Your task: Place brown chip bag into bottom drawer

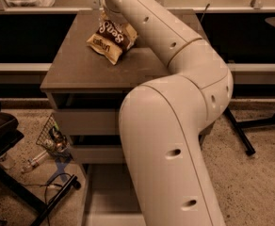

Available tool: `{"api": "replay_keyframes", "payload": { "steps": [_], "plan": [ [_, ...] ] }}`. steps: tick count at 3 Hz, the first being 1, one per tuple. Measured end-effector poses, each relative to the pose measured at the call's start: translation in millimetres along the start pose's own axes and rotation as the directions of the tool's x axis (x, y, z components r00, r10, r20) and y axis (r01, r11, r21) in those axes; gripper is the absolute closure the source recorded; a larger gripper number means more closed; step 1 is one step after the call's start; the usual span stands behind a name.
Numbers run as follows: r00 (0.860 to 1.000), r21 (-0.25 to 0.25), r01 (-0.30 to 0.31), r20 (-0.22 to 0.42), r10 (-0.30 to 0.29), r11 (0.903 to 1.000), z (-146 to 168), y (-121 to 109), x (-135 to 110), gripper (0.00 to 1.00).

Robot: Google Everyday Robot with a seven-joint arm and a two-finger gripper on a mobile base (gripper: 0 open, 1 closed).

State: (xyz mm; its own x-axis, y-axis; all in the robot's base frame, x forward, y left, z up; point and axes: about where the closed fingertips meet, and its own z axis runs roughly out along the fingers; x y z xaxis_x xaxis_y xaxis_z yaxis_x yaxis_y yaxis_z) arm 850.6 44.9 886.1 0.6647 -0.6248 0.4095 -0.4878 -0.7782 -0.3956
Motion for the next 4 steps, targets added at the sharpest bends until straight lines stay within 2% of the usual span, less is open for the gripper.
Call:
{"api": "replay_keyframes", "payload": {
  "steps": [2,3,4],
  "plan": [
    [1.000,-0.007,0.003,0.005,-0.003,1.0000,7.0,1.4,-3.1,0.74],
    [1.000,-0.010,0.005,0.010,-0.005,0.9999,11.6,2.3,-5.0,1.00],
    [1.000,-0.010,0.005,0.011,-0.005,0.9999,11.9,2.3,-5.1,1.00]
  ]
}}
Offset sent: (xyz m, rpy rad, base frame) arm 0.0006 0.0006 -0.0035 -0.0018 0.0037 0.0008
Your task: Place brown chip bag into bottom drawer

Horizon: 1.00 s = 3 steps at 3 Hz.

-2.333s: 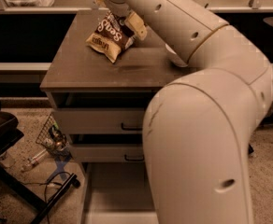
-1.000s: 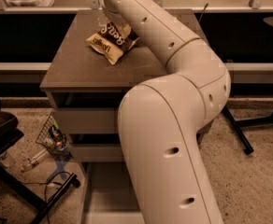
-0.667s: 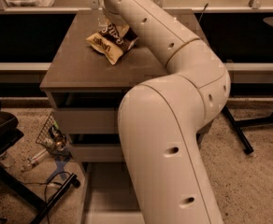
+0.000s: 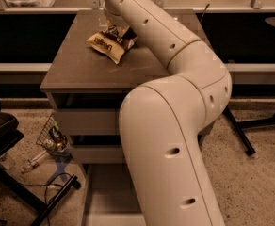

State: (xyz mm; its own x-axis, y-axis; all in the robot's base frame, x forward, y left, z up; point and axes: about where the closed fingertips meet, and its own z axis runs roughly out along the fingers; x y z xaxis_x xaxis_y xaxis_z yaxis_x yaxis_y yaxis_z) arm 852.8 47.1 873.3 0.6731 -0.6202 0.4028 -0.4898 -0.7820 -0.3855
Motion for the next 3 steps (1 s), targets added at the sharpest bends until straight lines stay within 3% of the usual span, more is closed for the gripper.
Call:
{"api": "replay_keyframes", "payload": {
  "steps": [1,2,3],
  "plan": [
    [0.999,0.027,0.024,-0.034,-0.023,0.9993,-22.0,-7.4,16.0,1.00],
    [0.993,0.070,0.039,-0.112,-0.031,0.9968,-72.9,-12.9,44.5,1.00],
    [0.986,0.092,0.036,-0.164,-0.020,0.9951,-111.0,-9.2,58.0,1.00]
  ]
}}
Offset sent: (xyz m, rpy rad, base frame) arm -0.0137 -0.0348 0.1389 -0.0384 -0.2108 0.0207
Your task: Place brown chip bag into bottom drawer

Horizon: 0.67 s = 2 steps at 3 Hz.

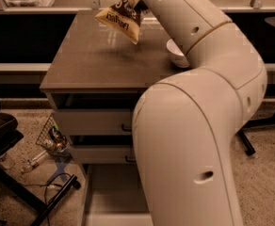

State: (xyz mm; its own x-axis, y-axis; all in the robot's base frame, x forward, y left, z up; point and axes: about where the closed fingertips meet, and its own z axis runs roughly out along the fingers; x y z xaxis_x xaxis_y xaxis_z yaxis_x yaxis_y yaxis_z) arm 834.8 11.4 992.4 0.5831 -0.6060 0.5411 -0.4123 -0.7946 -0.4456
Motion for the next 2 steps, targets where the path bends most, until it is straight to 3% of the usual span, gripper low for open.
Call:
{"api": "replay_keyframes", "payload": {
  "steps": [1,2],
  "plan": [
    [0.992,0.047,-0.083,-0.086,0.087,0.9955,-62.4,21.9,32.4,1.00],
    [0.960,0.128,-0.214,-0.158,0.233,0.9684,-150.7,60.3,51.8,1.00]
  ]
}}
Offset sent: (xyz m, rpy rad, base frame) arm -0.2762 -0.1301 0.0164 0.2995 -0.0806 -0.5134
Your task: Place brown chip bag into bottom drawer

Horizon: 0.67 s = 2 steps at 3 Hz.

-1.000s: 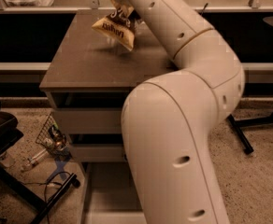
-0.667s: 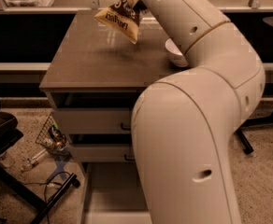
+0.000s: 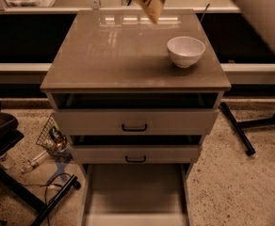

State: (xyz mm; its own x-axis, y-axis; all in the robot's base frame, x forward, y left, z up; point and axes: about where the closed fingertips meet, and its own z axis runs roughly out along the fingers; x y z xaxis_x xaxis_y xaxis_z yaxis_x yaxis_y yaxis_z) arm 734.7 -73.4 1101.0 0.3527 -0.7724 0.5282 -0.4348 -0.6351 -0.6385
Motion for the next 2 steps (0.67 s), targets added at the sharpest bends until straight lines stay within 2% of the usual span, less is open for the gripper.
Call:
{"api": "replay_keyframes", "payload": {
  "steps": [1,2],
  "plan": [
    [0.980,0.102,-0.200,0.008,0.201,0.9744,-134.1,29.3,-11.4,1.00],
    [0.931,0.097,-0.366,0.035,0.365,0.9255,-189.9,70.0,-32.0,1.00]
  ]
}}
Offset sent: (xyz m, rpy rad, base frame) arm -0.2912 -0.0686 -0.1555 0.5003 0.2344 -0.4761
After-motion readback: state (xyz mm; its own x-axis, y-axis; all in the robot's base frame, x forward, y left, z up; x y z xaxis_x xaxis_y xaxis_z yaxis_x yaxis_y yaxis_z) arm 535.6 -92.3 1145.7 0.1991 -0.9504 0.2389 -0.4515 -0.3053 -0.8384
